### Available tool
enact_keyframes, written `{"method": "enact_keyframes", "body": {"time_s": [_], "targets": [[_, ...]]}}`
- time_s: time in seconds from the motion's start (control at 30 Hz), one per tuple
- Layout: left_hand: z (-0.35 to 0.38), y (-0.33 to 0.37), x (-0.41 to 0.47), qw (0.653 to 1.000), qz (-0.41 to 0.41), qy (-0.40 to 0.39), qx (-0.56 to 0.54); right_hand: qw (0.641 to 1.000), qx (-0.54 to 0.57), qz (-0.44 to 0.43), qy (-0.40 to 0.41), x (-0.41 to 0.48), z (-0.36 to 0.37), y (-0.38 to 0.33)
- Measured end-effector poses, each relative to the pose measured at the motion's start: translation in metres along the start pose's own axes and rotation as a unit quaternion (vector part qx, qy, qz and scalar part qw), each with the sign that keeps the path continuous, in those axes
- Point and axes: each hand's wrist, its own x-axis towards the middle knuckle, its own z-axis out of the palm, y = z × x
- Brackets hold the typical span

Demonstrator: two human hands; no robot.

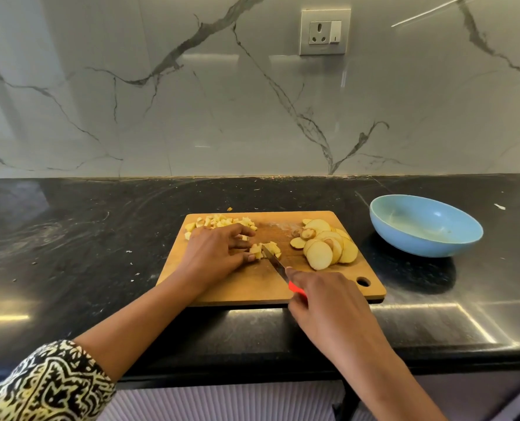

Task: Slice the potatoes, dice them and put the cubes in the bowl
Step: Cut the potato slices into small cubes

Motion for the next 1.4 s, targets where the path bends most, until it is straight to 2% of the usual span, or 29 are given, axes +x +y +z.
{"method": "enact_keyframes", "body": {"time_s": [0.3,0.53,0.73,0.93,1.07,1.23,1.4], "targets": [[-0.002,0.003,-0.003,1.000,0.009,0.009,-0.027,0.999,0.029,-0.001,0.030,0.010,0.005,-0.003],[0.003,0.001,-0.002,0.999,0.012,0.043,0.007,0.999,0.025,-0.007,0.034,0.014,0.015,-0.008],[0.006,0.000,-0.001,0.997,0.015,0.051,0.059,1.000,-0.001,-0.008,0.020,0.019,0.021,-0.013],[0.006,0.003,-0.003,0.992,0.013,0.054,0.109,0.996,-0.088,-0.012,-0.032,0.030,0.023,-0.027],[0.003,0.002,-0.002,0.991,0.014,0.063,0.119,0.997,-0.053,-0.023,-0.047,0.003,0.014,-0.022],[-0.003,-0.004,0.001,0.990,0.027,0.074,0.115,1.000,0.019,-0.010,-0.008,-0.001,-0.001,-0.004],[-0.008,-0.012,0.004,0.999,0.023,0.049,-0.003,0.996,0.047,0.023,0.069,0.015,-0.002,0.017]]}}
